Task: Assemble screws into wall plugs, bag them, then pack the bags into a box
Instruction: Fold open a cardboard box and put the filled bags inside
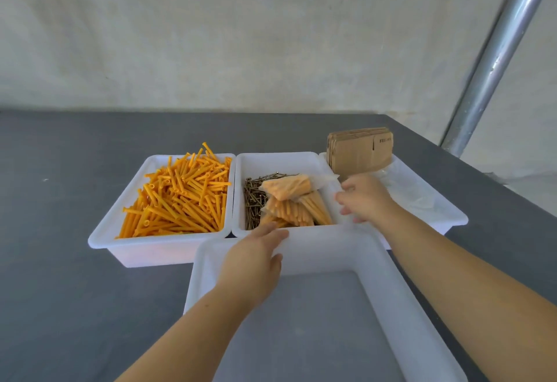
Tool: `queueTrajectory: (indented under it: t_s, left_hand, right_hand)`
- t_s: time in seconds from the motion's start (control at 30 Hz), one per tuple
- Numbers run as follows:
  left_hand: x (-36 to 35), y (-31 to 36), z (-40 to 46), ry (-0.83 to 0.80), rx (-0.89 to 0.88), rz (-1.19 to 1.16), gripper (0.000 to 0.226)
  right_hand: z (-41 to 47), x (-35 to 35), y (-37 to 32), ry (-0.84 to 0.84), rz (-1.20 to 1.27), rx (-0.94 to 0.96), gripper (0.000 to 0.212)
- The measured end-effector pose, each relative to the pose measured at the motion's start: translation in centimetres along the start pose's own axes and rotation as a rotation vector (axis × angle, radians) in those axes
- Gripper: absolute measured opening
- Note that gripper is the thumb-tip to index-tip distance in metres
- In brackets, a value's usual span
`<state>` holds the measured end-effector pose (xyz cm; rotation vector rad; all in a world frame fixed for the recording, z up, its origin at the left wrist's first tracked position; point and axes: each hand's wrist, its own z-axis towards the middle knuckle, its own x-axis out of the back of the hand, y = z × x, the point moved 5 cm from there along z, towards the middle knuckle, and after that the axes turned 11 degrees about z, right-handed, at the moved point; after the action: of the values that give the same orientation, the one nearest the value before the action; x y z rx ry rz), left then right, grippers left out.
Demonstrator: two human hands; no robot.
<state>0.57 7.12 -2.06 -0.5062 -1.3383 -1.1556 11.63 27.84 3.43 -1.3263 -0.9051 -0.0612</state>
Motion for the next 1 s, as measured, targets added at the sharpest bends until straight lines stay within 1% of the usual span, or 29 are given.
queueTrajectory:
  t_s: [0.03,0.07,0.1,0.13,0.17,0.2,0.23,0.3,0.33,0.43,0.53,0.6,0.7,0.8,0.93,0.97,1.0]
  left_hand:
    - [0.1,-0.1,0.1,-0.011,0.008,-0.001,0.047]
    - [0.2,-0.1,0.2,-0.015,0.01,-0.002,0.046]
    - [0.3,-0.1,0.3,-0.02,0.011,0.004,0.045]
    - [0.4,-0.1,0.3,-0.022,0.01,0.016,0.045]
    - [0.5,-0.1,0.3,-0.021,0.012,0.028,0.044]
    - [0.7,0.0,0.4,-0.018,0.015,0.04,0.043]
    - [0.9,0.0,0.5,-0.017,0.02,0.049,0.042]
    - [1.3,0.2,0.7,-0.033,0.042,0.089,0.041]
    - [1.5,0.4,0.7,-0.049,0.052,0.128,0.041]
    - [2.3,1.5,1.1,-0.079,0.035,0.233,0.039]
    - [3.4,2.9,1.5,-0.051,-0.023,0.218,0.032]
    - [4.0,3.7,1.6,-0.005,-0.072,0.197,0.028]
    - [4.1,4.4,1.6,0.012,-0.111,0.168,0.034]
    - [3.7,4.3,1.5,0.016,-0.099,0.122,0.039]
    - [3.4,3.2,1.7,0.079,-0.049,0.025,0.036]
    - [3.3,2.9,1.9,0.095,-0.033,0.008,0.033]
    - [3.1,2.7,2.2,0.109,-0.019,-0.003,0.031]
  right_hand:
    - [-0.8,0.9,0.1,0.042,-0.164,0.11,0.015]
    - [-1.9,1.7,0.5,0.077,-0.293,0.181,0.022]
    - [-3.1,2.5,1.1,0.113,-0.416,0.211,0.028]
    - [-4.1,3.4,1.8,0.137,-0.537,0.21,0.031]
    - [-5.1,4.0,2.7,0.126,-0.651,0.181,0.034]
    - [-6.0,4.4,3.5,0.074,-0.725,0.126,0.037]
    - [-6.6,4.5,4.3,-0.004,-0.729,0.065,0.037]
    - [-7.6,3.6,5.3,-0.158,-0.584,-0.004,0.029]
    - [-7.9,3.1,5.3,-0.184,-0.526,0.017,0.024]
    - [-8.5,0.9,3.9,-0.178,-0.417,0.122,0.022]
    - [-9.1,-2.4,1.9,-0.206,-0.366,0.211,0.026]
    - [-9.6,-4.7,0.6,-0.259,-0.3,0.233,0.024]
    - [-10.2,-7.9,-0.7,-0.371,-0.18,0.208,0.013]
    - [-10.7,-9.8,-1.5,-0.456,-0.039,0.167,0.012]
    - [-11.1,-9.7,-1.7,-0.685,0.117,0.055,0.012]
    - [-10.9,-9.2,-1.7,-0.711,0.115,0.049,0.01]
    - [-10.3,-8.4,-1.7,-0.699,0.098,0.063,0.008]
